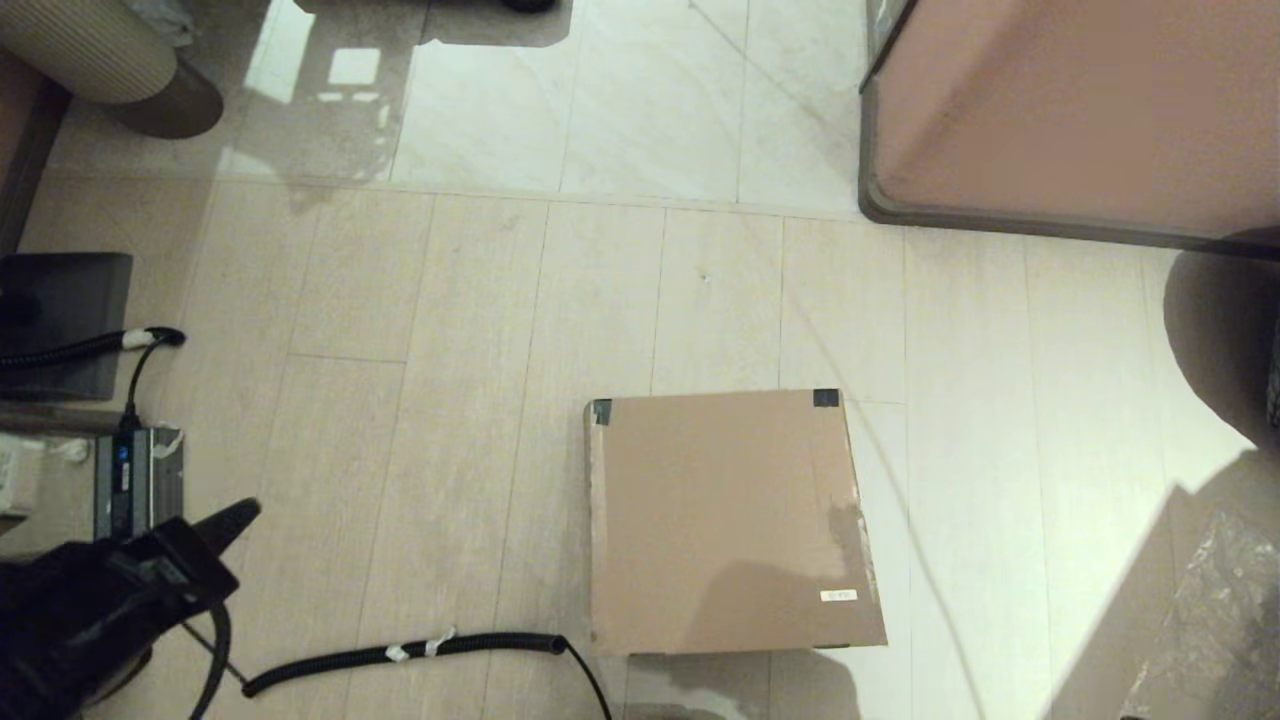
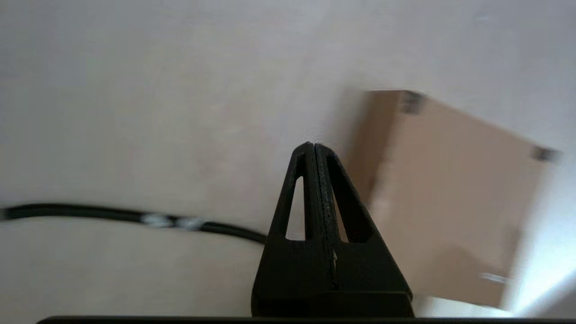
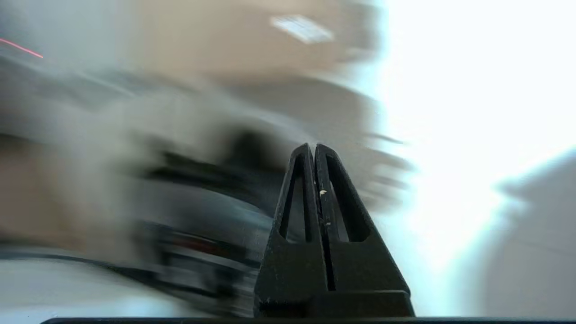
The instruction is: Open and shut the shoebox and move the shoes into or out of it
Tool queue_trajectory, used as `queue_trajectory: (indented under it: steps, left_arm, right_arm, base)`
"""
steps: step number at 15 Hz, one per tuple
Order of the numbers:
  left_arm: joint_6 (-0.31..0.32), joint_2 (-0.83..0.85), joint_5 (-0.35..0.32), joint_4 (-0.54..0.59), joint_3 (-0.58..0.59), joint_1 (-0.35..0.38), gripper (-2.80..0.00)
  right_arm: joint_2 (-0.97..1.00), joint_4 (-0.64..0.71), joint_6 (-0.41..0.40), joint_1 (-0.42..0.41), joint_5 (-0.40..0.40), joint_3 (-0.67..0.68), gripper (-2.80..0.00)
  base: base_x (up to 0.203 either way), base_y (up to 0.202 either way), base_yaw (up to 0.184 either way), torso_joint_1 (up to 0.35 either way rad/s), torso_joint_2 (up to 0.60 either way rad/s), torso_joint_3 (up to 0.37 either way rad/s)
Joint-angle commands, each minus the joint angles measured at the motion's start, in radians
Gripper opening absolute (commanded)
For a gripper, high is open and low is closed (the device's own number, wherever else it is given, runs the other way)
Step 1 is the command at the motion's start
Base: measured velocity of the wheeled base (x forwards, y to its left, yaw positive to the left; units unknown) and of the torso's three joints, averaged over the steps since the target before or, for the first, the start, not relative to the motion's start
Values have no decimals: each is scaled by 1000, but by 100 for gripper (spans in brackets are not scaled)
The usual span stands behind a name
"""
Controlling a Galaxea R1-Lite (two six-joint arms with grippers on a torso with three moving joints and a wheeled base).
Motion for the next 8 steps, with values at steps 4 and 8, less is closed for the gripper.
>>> queue_trajectory:
  steps: [4, 8]
  left_arm:
    - [246, -206, -130, 35, 157, 413, -280]
    - [341, -583, -313, 403, 189, 413, -280]
  right_arm:
    - [-72, 210, -248, 34, -527, 35, -280]
    - [-22, 213, -254, 124, -479, 32, -280]
  base:
    - [0, 0, 0, 0, 0, 0]
    - [0, 0, 0, 0, 0, 0]
